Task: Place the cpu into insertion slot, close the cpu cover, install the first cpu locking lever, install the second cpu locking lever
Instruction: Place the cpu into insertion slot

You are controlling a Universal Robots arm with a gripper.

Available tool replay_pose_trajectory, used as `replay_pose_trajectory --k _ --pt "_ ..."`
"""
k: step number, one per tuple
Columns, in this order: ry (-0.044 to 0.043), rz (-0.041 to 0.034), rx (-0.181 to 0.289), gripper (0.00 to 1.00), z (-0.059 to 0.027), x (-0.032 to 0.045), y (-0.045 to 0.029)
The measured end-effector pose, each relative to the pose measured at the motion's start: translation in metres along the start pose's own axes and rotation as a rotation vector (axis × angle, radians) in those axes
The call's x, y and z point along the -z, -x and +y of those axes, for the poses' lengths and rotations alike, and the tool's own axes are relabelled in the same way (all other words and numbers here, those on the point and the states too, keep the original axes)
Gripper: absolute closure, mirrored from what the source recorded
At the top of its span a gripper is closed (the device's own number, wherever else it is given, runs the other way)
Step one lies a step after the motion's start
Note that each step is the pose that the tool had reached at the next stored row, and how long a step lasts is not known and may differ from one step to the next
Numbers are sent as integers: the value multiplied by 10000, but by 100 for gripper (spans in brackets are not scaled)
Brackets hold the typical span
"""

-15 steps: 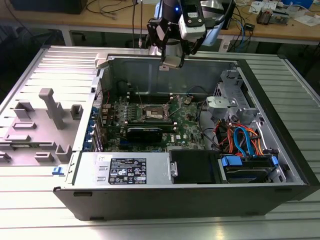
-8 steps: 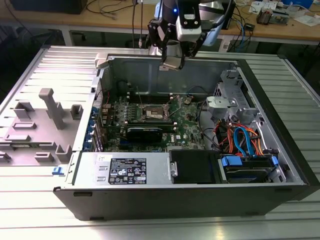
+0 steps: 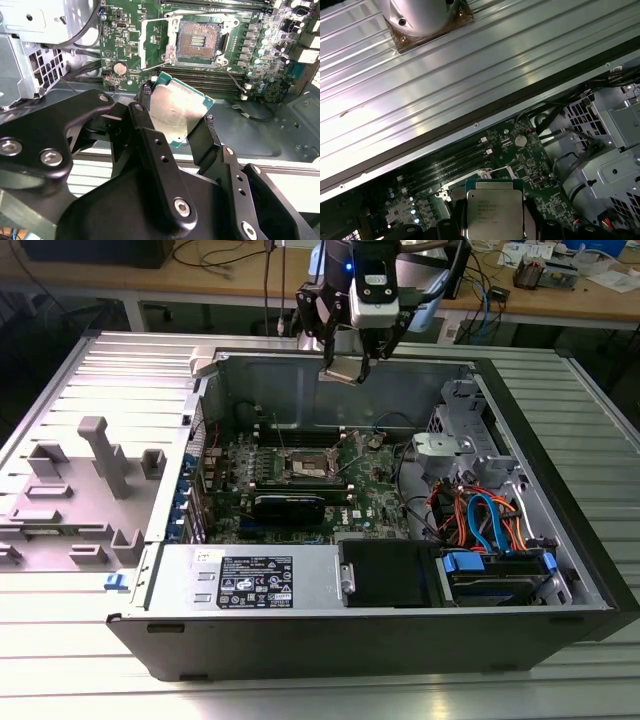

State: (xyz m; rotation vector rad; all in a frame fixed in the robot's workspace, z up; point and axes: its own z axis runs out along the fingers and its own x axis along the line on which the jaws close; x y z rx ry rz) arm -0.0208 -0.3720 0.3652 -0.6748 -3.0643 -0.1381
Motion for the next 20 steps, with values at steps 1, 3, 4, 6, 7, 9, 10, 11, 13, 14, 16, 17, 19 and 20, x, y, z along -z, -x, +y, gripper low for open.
replay_pose_trajectory --k 1,3,4,6,7,9,10,11,13,14,16,17,19,20 --pt "-1 0 -1 45 0 0 0" --pt "-3 -1 -4 45 0 0 0" --pt "-3 0 -3 45 0 0 0" --pt "-3 -1 -4 45 0 0 0" --pt "-2 0 -4 45 0 0 0" --pt "-3 -1 -4 45 0 0 0" --pt "-2 -1 -5 45 0 0 0" --pt "-3 -1 -8 45 0 0 0" --pt "-2 -3 -24 45 -1 -1 0" --pt "-1 -4 -42 45 -1 -1 1" --pt "0 -12 -131 45 -3 -3 2" --pt "0 -16 -185 45 -4 -4 2" --pt "3 -26 -292 45 -5 -6 3" --pt "4 -31 -347 45 -6 -8 3"
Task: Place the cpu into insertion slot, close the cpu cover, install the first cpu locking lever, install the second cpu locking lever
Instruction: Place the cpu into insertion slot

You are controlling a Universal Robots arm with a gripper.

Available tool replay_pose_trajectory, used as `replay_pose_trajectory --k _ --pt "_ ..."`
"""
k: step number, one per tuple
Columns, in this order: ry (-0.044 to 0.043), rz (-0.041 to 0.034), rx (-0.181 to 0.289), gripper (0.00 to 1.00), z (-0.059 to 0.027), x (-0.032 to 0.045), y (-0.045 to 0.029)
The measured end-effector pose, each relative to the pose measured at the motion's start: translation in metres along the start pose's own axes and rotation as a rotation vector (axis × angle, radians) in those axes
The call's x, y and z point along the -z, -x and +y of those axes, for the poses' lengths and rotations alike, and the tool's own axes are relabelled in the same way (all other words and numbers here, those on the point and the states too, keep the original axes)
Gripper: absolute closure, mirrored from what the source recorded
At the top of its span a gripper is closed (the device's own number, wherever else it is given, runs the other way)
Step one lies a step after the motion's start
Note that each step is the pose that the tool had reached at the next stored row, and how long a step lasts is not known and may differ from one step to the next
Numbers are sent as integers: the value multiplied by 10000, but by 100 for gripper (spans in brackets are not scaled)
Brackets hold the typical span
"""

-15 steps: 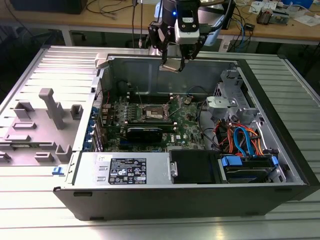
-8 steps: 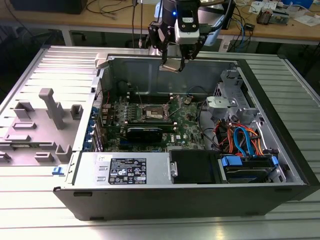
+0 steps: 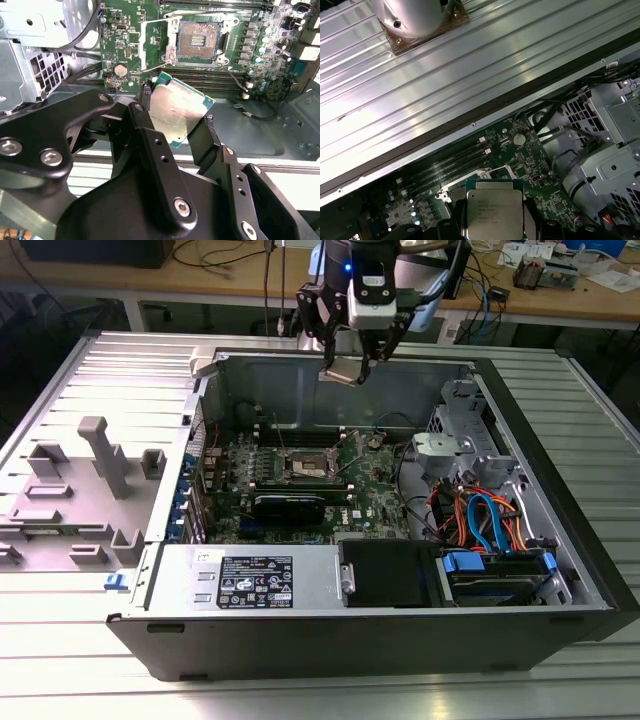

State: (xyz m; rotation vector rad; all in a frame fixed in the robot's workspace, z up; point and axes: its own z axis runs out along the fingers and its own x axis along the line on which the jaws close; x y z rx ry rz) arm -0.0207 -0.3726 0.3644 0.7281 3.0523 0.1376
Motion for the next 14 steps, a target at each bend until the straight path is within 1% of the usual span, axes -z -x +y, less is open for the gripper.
replay_pose_trajectory --k 4,10,14 --pt "8 -22 -261 45 -9 -6 3" --pt "8 -32 -371 45 -36 -13 16" --pt "12 -63 -730 45 -37 -21 16"
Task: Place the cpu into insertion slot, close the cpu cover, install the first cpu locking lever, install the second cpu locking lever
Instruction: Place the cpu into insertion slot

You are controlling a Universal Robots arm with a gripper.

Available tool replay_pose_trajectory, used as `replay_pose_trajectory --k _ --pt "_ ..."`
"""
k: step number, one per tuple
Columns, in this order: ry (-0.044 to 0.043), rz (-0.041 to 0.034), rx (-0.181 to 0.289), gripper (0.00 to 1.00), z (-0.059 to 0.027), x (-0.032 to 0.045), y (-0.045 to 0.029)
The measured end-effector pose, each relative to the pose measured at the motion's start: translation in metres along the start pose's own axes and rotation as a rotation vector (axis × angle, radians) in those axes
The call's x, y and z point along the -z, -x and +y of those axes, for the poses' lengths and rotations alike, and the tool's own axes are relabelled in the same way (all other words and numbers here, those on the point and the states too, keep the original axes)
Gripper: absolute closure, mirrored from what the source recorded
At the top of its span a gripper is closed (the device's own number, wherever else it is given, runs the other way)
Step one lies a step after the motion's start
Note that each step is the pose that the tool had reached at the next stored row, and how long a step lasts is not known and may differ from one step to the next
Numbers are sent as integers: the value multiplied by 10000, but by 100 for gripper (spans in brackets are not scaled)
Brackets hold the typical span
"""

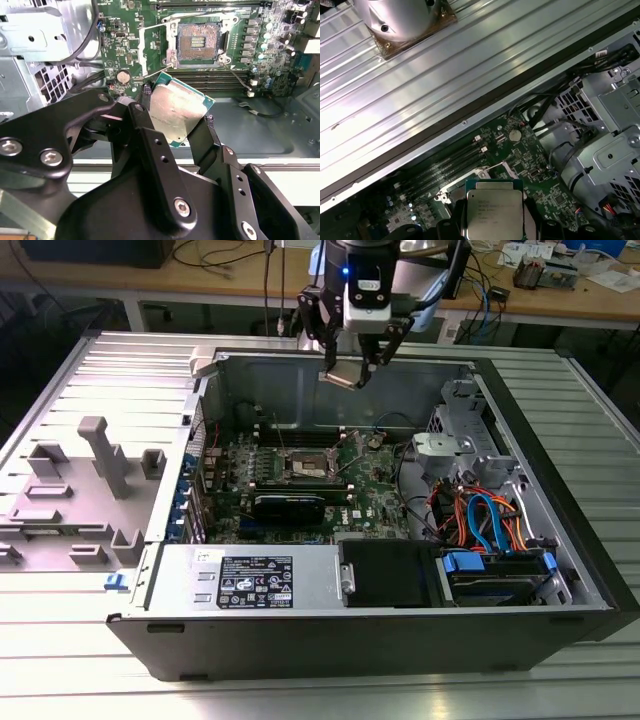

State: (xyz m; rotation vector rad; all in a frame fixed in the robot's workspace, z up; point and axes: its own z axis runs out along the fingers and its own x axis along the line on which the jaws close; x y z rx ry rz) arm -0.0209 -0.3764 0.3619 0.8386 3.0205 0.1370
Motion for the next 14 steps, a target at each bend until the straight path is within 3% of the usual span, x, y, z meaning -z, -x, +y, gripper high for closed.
replay_pose_trajectory --k 14 --pt "6 -19 -218 45 0 -2 0"
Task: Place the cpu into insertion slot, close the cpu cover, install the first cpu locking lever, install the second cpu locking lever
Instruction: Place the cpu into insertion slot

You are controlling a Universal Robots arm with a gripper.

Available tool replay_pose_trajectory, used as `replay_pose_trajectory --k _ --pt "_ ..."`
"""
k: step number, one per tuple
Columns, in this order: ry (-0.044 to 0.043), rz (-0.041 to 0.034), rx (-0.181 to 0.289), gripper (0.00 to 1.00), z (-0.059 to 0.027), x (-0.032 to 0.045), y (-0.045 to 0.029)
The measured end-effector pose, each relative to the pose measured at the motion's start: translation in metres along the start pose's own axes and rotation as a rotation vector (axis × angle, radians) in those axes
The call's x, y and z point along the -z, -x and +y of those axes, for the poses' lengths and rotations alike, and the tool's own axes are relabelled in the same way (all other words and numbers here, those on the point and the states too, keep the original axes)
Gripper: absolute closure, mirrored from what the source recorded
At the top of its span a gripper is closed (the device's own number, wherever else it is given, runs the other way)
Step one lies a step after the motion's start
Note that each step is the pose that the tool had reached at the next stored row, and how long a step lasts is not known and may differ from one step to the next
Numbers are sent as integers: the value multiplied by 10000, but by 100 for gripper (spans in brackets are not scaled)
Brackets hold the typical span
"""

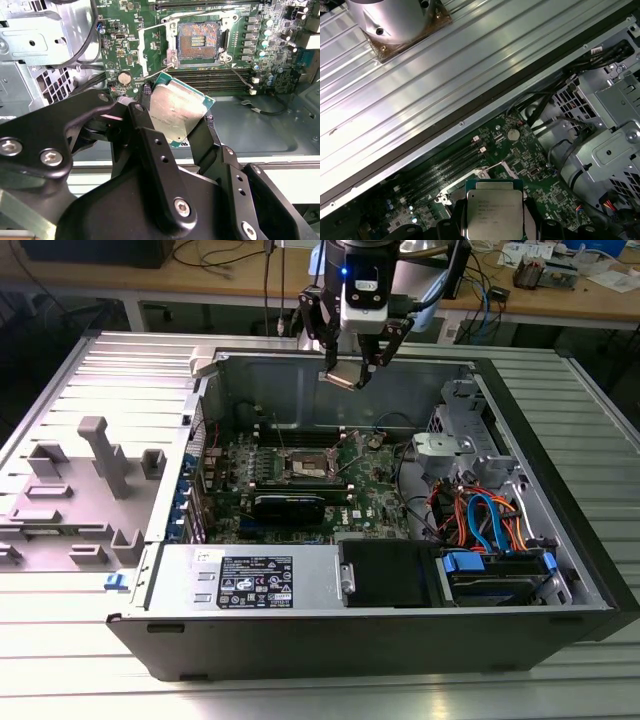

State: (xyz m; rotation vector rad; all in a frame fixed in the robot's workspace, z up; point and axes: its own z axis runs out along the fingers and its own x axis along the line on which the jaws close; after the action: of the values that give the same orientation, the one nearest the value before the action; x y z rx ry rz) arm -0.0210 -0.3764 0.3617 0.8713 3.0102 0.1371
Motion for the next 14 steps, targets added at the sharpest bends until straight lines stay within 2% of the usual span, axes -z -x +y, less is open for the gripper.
replay_pose_trajectory --k 7,14 --pt "1 -9 -108 45 0 -1 0" --pt "14 -67 -800 45 -4 -19 2"
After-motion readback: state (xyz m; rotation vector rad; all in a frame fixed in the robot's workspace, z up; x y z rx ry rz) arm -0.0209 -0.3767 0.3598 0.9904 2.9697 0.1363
